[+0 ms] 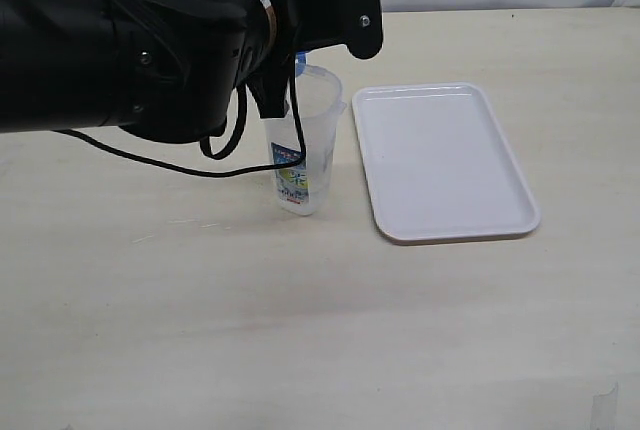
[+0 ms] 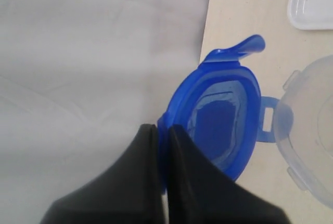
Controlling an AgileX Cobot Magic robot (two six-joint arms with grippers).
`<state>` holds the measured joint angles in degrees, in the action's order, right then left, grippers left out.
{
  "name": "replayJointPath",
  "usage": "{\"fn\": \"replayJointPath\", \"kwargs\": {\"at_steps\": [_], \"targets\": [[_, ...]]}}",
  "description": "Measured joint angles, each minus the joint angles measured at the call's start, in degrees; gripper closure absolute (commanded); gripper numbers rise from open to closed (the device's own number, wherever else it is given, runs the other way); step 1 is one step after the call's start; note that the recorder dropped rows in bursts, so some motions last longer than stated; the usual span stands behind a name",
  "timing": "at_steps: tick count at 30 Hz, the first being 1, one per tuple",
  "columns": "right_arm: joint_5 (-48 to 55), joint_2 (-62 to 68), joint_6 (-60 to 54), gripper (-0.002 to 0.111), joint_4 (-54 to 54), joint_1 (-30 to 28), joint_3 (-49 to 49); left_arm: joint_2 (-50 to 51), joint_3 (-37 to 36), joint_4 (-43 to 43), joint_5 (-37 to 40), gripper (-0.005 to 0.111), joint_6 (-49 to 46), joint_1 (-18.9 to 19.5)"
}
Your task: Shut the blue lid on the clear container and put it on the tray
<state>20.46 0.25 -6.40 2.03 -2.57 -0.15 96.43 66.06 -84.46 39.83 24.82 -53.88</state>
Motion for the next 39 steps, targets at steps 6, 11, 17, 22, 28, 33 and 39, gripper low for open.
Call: {"fn": "replayJointPath", "kwargs": {"at_steps": [6,11,17,22,28,33,39], "targets": [[0.0,0.0,0.0,0.104,0.0,0.0,0.0,0.0,0.0,0.1,-0.4,0.107,0.2,0.0],[0.0,0.0,0.0,0.104,0.0,0.0,0.0,0.0,0.0,0.7,1.4,0.107,0.4,-1.6],[0.0,0.0,0.0,0.104,0.0,0.0,0.0,0.0,-0.7,-0.2,2.5,0.107,0.4,-2.9],[0.0,0.0,0.0,0.104,0.0,0.0,0.0,0.0,-0.7,0.6,2.5,0.107,0.4,-2.9],[0.0,0.0,0.0,0.104,0.0,0.0,0.0,0.0,-0.7,1.9,2.2,0.107,0.4,-3.0],[0.0,0.0,0.0,0.104,0.0,0.0,0.0,0.0,-0.7,3.0,2.5,0.107,0.4,-3.1],[0.0,0.0,0.0,0.104,0.0,0.0,0.0,0.0,-0.7,4.2,2.6,0.107,0.4,-3.1]]}}
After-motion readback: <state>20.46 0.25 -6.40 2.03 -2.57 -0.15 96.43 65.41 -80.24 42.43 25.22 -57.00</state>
